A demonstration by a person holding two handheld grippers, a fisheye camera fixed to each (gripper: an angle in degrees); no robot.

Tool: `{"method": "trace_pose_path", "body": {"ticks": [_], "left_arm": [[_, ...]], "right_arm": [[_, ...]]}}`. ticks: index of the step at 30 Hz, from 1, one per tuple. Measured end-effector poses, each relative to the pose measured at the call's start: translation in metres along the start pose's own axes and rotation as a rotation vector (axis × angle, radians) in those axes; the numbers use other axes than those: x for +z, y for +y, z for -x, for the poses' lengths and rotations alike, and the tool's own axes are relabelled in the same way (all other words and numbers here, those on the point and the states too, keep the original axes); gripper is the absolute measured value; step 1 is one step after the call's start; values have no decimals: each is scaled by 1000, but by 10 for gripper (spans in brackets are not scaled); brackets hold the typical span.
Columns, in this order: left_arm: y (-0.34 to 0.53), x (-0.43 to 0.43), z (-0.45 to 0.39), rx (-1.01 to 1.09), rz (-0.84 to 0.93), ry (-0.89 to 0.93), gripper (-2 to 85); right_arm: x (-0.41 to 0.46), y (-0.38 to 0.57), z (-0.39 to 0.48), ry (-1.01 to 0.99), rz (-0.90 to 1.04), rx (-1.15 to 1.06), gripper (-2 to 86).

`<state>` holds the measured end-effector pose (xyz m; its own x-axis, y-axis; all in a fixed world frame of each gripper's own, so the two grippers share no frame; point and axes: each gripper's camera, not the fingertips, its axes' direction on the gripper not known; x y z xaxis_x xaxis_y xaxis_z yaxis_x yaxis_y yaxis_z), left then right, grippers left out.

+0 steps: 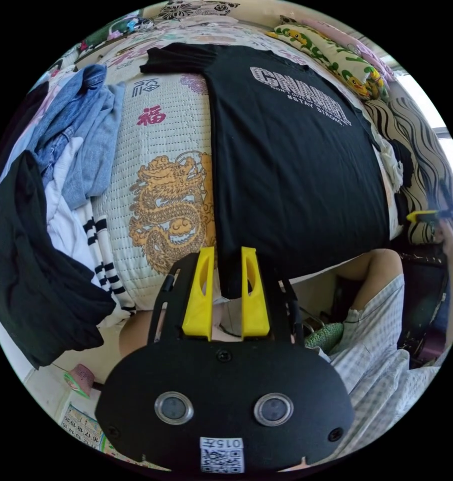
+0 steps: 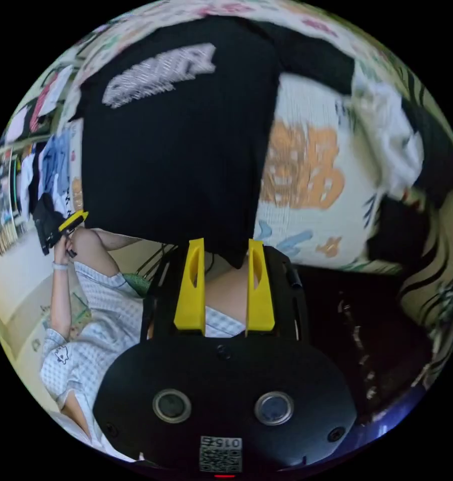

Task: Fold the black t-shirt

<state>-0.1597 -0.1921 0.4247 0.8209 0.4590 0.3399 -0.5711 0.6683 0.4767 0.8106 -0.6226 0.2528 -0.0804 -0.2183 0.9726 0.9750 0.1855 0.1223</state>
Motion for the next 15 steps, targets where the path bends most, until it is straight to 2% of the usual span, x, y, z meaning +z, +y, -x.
{"method": "trace_pose_path", "body": {"ticks": [2, 5, 7, 15], "left_arm": [[5, -4, -5, -6, -7, 12, 84], [8, -7, -17, 10, -11, 2, 84], [7, -8, -24, 8, -13, -6, 84], [-9, -13, -62, 23, 19, -40, 27]], "right_arm": [[62, 22, -41, -141, 30, 108, 131], [108, 48, -59, -237, -19, 124, 122], [114, 59, -60, -216, -108, 128, 110], [128, 59, -37, -7, 4, 13, 13]]}}
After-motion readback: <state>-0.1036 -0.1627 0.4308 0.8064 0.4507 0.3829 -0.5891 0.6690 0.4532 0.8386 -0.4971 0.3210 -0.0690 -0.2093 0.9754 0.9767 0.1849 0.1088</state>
